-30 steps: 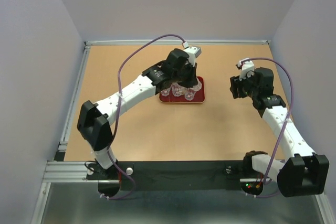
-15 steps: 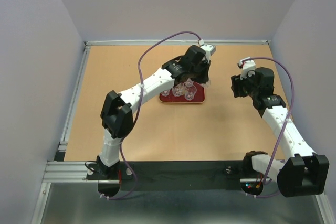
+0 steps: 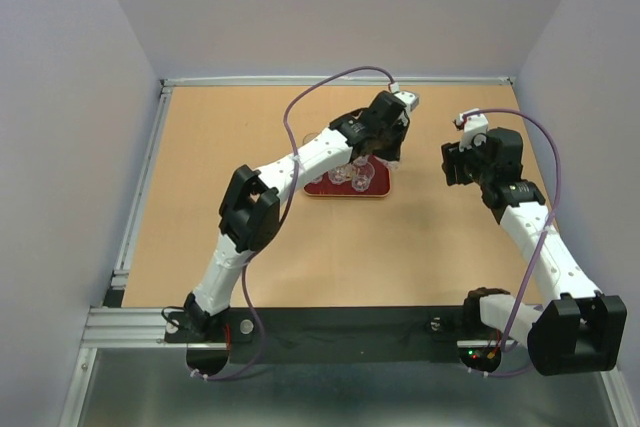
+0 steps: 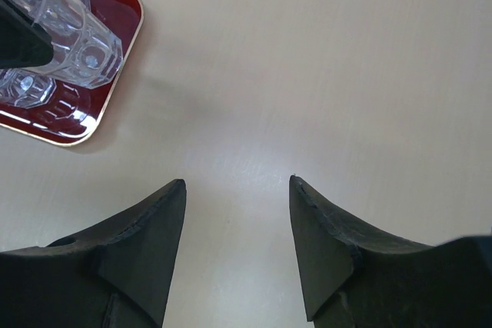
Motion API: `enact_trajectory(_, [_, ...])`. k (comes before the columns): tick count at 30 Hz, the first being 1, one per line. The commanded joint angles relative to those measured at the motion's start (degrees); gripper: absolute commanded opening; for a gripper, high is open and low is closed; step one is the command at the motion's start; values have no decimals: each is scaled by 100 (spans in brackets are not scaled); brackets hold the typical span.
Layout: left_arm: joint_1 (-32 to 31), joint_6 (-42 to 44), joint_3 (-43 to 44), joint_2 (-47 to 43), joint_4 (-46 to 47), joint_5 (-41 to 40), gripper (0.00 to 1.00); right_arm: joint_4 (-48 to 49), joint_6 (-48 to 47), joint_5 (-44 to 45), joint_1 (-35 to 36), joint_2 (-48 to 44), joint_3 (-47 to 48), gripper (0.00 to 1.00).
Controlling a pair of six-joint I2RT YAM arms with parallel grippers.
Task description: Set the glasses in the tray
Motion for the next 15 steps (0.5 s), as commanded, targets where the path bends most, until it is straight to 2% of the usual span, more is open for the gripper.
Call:
enact_trajectory(1, [-27, 184, 325, 38, -91, -319, 0, 305, 26, 69, -52, -83, -99, 62])
enact_trajectory(7, [-27, 369, 351, 240, -127, -714, 0, 313, 34, 86, -44, -65, -116, 62])
enact_trajectory(15, [-27, 465, 474, 504, -153, -803, 0, 305, 26, 78, -52, -56, -116, 62])
